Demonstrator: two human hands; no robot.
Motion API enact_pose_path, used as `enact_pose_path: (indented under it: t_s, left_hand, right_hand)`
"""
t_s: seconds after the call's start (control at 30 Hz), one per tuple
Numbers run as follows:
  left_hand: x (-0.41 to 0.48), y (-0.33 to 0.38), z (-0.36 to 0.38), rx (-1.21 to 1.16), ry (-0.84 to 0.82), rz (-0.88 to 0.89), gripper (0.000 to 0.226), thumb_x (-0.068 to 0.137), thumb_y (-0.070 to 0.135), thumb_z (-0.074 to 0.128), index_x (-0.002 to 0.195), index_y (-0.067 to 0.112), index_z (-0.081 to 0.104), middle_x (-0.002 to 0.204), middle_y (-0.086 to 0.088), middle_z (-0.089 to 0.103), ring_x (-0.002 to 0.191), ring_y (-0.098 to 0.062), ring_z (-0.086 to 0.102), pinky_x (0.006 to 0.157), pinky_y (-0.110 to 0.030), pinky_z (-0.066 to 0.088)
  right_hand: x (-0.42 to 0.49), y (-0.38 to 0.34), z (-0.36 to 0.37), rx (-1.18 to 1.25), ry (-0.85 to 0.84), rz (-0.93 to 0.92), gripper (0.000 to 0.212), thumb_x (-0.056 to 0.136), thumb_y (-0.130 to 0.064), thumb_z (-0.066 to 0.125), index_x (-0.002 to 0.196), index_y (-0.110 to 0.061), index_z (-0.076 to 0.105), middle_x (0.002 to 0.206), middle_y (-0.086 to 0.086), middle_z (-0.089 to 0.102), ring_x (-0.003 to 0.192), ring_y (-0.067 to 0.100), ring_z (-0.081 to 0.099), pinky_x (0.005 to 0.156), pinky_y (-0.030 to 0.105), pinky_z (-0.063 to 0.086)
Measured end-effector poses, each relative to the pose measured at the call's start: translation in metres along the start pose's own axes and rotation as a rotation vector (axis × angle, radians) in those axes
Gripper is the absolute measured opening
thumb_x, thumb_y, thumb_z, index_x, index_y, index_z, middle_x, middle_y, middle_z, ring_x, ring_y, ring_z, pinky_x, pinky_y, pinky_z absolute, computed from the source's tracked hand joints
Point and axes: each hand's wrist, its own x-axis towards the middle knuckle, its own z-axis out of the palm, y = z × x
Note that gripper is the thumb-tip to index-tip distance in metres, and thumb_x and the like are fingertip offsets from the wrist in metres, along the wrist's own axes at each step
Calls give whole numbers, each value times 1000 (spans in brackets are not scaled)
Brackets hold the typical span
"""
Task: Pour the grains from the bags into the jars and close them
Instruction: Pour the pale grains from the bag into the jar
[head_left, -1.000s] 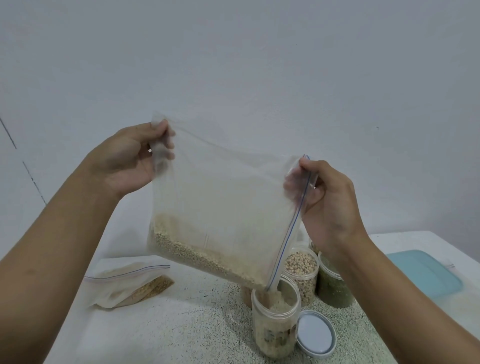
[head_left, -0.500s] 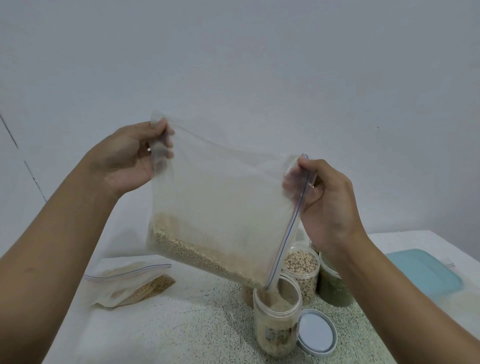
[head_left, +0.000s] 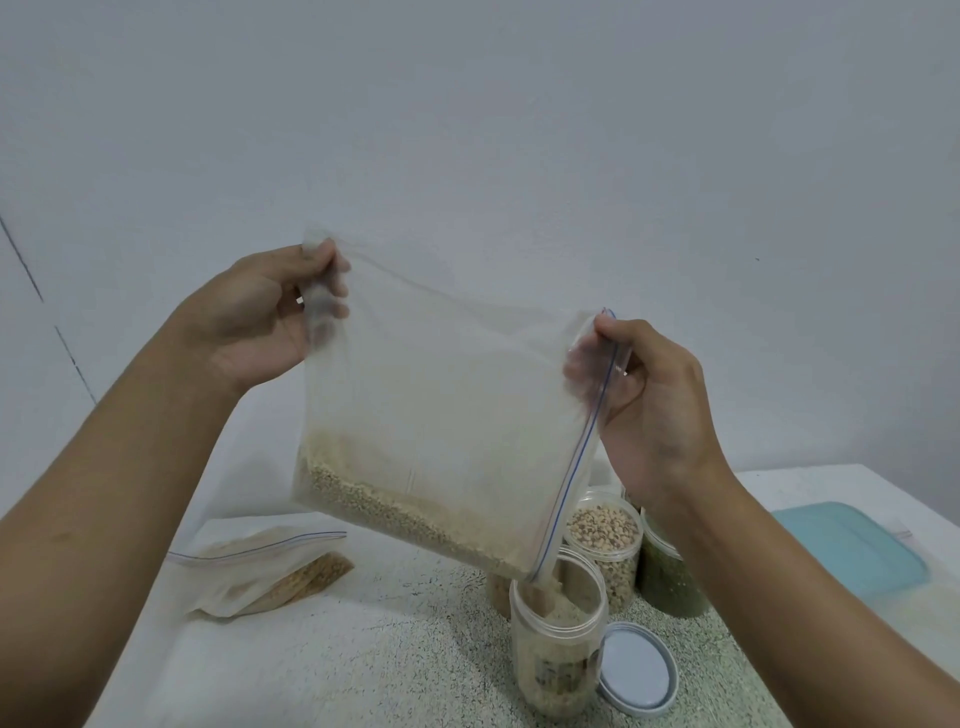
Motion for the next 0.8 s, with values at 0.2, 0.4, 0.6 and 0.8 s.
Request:
enact_pose_path:
  t_s: [0.2,0.4,0.6,0.8]
  left_hand:
    - [1,2,3,-9,-10,0,21,83,31,68,66,20,74,70,3,60,60,-12,60,58,-20,52]
    - [3,-1,7,-17,6,9,32,97,26,62,68,19,73,72,3,60,59,-13,60,58,-21,52]
    - [4,-5,10,-6,9,9,35,98,27,61,66,21,74,70,3,60,59,-13,60,57,-21,50]
    - [5,-7,14,4,5,5,36,97,27,60,65,21,74,70,3,59,59,-12,59,59,-21,48]
  right_hand:
    - [3,-1,-1,-32,12,-24,24,96,-10,58,72,-9,63,71,2,61,65,16,61,67,27,49]
    - [7,-1,-5,-43,28,-44,26,97,-9,59,71,-9,64,70,2,61,66,17,61,68,28,51]
    - [9,-1,-8,-35,56,-43,26,96,-7,59,71,-10,66,70,2,62,65,17,61,66,28,51]
    - [8,-3,-14,-28,45,-37,23,96,-9,59,74,-9,66,72,3,62,67,17,62,65,27,52]
